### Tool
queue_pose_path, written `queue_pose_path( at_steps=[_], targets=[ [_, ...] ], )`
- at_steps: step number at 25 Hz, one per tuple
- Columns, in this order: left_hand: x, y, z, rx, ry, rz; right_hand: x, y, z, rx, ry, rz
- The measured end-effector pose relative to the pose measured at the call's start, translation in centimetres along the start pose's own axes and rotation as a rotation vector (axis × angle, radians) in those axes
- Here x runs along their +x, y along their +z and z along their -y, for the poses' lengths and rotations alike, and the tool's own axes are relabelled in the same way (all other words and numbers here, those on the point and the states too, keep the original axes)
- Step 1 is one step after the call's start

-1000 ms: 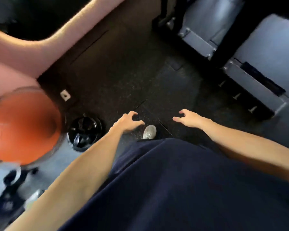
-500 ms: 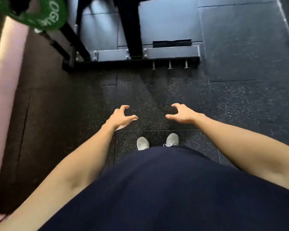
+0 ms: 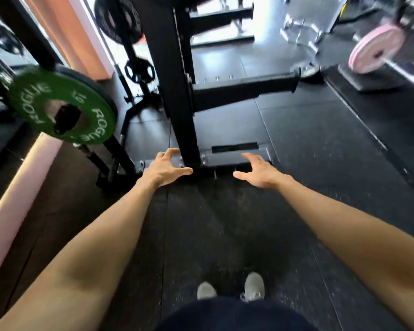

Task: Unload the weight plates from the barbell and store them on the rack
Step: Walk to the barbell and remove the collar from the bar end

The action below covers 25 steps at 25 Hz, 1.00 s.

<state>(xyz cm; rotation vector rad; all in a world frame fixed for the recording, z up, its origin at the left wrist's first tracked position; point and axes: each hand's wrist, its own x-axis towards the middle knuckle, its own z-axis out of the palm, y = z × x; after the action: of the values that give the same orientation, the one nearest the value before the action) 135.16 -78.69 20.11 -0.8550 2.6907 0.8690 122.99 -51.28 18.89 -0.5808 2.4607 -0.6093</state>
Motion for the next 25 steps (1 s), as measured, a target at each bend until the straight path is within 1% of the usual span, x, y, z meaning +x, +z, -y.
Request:
queue_pose_path(
  at_steps=[5,9,13,16,21,25],
  targets=[
    [2.7,-11.0,-5.1,-0.020,0.138,-0.211,2.8,-9.3,6.2,-0.010,-0.143,-0.172],
    [3.3,-18.0,-9.1,-0.033,0.226,-0.347,3.3,-16.2,10.2,-0.012,-0.221,-0.275],
    [3.6,-24.7,-13.3,-0.074,0.304,-0.486,3.3,-23.1,14.9,-0.069,-0.306,-0.424],
    [4.0,-28.6,-15.8,-0.077,0.365,-0.568,3.1,-27.3,17.6,-0.087,-0.358,-0.488],
    [4.2,-34.1,-20.2,-0.116,0.437,-0.657,2.9,-33.8,22.1,-0.072,-0.490,-0.579],
    [5.0,-37.3,-22.8,-0.102,0.494,-0.734,3.7,-37.6,24.8,-0.098,-0.568,-0.653]
  ],
)
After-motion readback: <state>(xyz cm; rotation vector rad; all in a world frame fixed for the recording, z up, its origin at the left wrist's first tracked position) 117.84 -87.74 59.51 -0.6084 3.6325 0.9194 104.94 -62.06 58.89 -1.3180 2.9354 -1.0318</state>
